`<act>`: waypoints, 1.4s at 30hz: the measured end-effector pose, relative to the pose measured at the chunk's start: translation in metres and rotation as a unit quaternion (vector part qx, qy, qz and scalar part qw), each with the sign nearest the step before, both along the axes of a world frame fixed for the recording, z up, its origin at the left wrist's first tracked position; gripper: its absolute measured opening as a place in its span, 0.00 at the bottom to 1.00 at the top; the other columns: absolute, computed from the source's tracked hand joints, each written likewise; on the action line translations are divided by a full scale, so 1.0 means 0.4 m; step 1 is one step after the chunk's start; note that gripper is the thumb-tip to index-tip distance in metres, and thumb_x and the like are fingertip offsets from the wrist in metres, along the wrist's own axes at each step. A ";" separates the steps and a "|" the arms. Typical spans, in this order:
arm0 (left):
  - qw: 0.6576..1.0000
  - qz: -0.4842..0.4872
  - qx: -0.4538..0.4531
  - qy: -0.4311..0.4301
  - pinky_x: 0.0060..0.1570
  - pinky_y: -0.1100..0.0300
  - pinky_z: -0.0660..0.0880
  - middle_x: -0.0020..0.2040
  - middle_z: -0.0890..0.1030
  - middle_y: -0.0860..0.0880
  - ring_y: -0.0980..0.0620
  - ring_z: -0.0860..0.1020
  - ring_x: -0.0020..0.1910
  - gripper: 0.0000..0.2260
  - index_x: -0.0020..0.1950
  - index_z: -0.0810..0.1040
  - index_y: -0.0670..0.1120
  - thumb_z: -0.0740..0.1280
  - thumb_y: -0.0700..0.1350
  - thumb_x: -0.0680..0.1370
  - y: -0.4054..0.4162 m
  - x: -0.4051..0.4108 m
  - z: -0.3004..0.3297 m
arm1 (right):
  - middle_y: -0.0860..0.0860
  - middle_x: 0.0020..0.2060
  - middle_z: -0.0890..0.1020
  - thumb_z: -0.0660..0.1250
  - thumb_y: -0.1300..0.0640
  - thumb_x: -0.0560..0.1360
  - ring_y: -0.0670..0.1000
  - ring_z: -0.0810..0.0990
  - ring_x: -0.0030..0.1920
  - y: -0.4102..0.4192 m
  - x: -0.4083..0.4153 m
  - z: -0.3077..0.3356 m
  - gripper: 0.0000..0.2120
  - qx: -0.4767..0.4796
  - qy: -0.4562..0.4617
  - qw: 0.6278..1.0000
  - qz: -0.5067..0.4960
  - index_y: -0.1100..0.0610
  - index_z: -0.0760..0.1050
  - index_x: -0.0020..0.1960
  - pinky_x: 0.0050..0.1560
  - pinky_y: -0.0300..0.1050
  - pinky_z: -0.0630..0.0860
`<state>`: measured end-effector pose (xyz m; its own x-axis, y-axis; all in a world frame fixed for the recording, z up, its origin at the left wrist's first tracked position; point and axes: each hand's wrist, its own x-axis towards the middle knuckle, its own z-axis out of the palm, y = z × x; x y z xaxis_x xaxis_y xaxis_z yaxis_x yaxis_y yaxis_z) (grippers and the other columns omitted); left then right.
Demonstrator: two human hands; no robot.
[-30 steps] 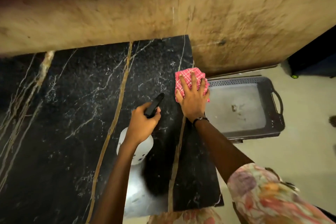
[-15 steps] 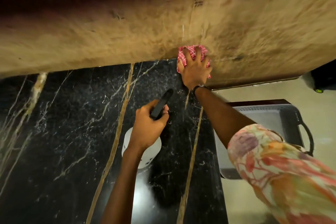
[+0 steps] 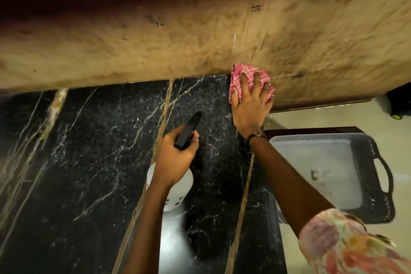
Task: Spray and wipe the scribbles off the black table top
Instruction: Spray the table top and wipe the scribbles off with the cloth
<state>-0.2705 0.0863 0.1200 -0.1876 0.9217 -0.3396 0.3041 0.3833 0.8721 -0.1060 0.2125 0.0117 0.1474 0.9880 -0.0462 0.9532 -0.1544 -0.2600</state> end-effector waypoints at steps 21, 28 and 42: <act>0.994 0.105 -0.032 0.022 0.28 0.55 0.67 0.32 0.75 0.40 0.57 0.68 0.20 0.05 0.44 0.78 0.38 0.67 0.40 0.75 -0.094 -0.468 -0.027 | 0.48 0.79 0.48 0.51 0.41 0.81 0.61 0.42 0.78 -0.014 -0.651 0.031 0.27 -0.068 0.032 0.960 0.271 0.43 0.50 0.77 0.72 0.70 0.40; 0.988 0.150 -0.041 0.023 0.28 0.54 0.66 0.30 0.73 0.40 0.51 0.67 0.21 0.05 0.45 0.78 0.39 0.67 0.40 0.75 -0.173 -0.802 -0.028 | 0.46 0.79 0.45 0.50 0.41 0.81 0.59 0.39 0.77 -0.062 -0.996 0.039 0.27 -0.089 0.053 0.952 0.288 0.42 0.47 0.77 0.72 0.69 0.36; 0.973 0.227 -0.011 0.036 0.23 0.60 0.67 0.31 0.76 0.43 0.54 0.70 0.23 0.02 0.43 0.79 0.42 0.67 0.38 0.75 -0.329 -1.342 -0.016 | 0.47 0.79 0.48 0.52 0.44 0.81 0.59 0.42 0.78 -0.194 -1.722 0.039 0.27 -0.059 0.060 0.904 0.419 0.44 0.49 0.78 0.72 0.66 0.36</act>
